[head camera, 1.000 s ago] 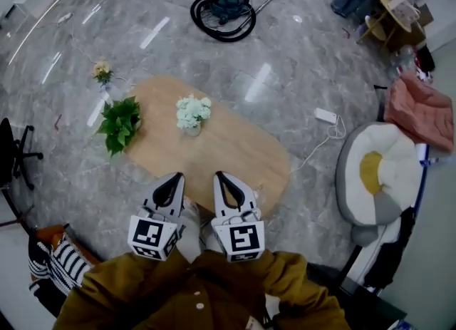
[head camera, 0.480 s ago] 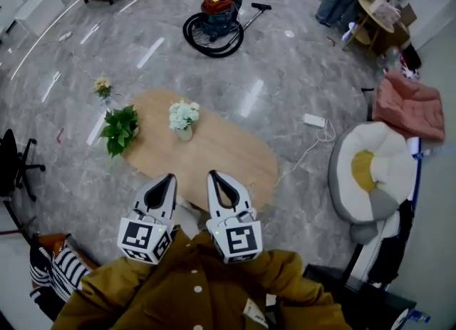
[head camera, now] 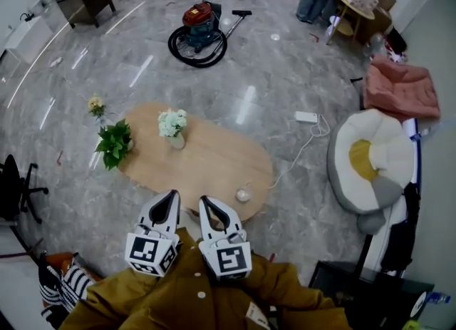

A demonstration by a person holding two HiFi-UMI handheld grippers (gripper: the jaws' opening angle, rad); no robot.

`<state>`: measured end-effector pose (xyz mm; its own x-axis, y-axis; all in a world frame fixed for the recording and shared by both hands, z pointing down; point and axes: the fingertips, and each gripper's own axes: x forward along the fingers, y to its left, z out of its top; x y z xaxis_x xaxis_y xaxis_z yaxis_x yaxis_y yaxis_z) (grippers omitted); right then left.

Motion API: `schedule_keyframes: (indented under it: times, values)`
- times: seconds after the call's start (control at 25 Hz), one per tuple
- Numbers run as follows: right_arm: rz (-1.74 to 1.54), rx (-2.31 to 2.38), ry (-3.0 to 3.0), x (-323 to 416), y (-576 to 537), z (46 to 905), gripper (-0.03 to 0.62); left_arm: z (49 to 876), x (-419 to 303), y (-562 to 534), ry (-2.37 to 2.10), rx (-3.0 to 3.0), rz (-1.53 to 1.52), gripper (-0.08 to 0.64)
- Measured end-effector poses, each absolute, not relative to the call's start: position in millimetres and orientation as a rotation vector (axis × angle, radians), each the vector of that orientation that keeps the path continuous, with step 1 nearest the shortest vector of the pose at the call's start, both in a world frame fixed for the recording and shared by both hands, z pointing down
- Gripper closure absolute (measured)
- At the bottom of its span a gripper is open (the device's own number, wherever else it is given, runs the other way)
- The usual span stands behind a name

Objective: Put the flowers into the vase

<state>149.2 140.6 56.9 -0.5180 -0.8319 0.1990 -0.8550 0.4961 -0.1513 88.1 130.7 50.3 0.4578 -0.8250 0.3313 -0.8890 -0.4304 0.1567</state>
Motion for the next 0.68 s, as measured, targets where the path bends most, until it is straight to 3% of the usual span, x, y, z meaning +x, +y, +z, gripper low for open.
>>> schedule_keyframes:
  times: [0.68]
  values:
    - [0.388,1.513,-2.622,162,166,59,0.588,59,113,160,-1.397,2.428,0.399,0.552]
